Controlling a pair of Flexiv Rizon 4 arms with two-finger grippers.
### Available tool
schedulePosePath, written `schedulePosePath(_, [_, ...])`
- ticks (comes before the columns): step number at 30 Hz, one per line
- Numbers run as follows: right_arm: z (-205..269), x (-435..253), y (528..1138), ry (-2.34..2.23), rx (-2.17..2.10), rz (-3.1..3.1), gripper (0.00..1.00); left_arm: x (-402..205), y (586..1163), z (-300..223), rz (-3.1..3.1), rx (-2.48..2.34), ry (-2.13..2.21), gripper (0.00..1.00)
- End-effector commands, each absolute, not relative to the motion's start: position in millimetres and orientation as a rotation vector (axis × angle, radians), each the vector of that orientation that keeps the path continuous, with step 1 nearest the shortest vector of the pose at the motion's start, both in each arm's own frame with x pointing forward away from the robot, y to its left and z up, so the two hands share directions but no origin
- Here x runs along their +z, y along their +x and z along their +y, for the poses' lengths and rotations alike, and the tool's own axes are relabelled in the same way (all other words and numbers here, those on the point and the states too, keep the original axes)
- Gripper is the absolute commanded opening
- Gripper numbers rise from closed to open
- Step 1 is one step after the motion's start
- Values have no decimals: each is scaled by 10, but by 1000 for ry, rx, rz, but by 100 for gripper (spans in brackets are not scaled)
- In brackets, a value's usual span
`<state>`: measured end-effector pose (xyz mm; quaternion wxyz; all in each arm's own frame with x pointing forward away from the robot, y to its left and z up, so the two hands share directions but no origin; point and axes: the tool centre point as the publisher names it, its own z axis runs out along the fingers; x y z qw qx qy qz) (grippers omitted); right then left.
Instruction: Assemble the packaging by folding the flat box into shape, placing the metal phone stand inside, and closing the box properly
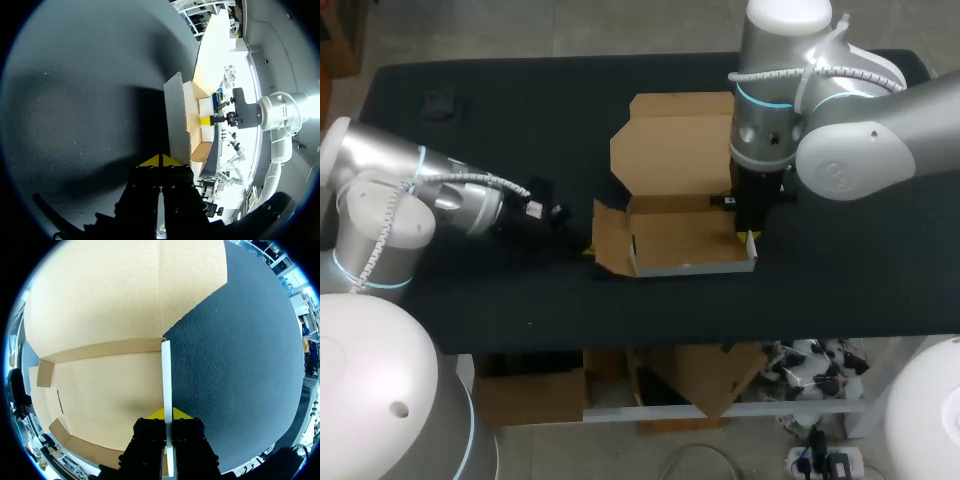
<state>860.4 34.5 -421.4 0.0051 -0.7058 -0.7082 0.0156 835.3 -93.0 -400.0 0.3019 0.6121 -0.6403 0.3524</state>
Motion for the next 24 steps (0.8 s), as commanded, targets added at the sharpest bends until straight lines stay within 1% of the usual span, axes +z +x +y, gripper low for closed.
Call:
schedulePosePath(1, [350,-4222,8599,-2212,50,-2218,0,-3978,8367,-965,-1688,950,1608,0])
schedulePosePath(19, [350,-4222,8599,-2212,50,-2218,0,-3790,8334,-1158,-1652,1000,1555,0])
schedulePosePath(22, [350,-4222,8599,-2212,50,-2218,0,-3768,8331,-1177,-1648,1005,1550,13])
schedulePosePath(24, [350,-4222,8599,-2212,50,-2218,0,-3757,8328,-1186,-1645,1010,1548,24])
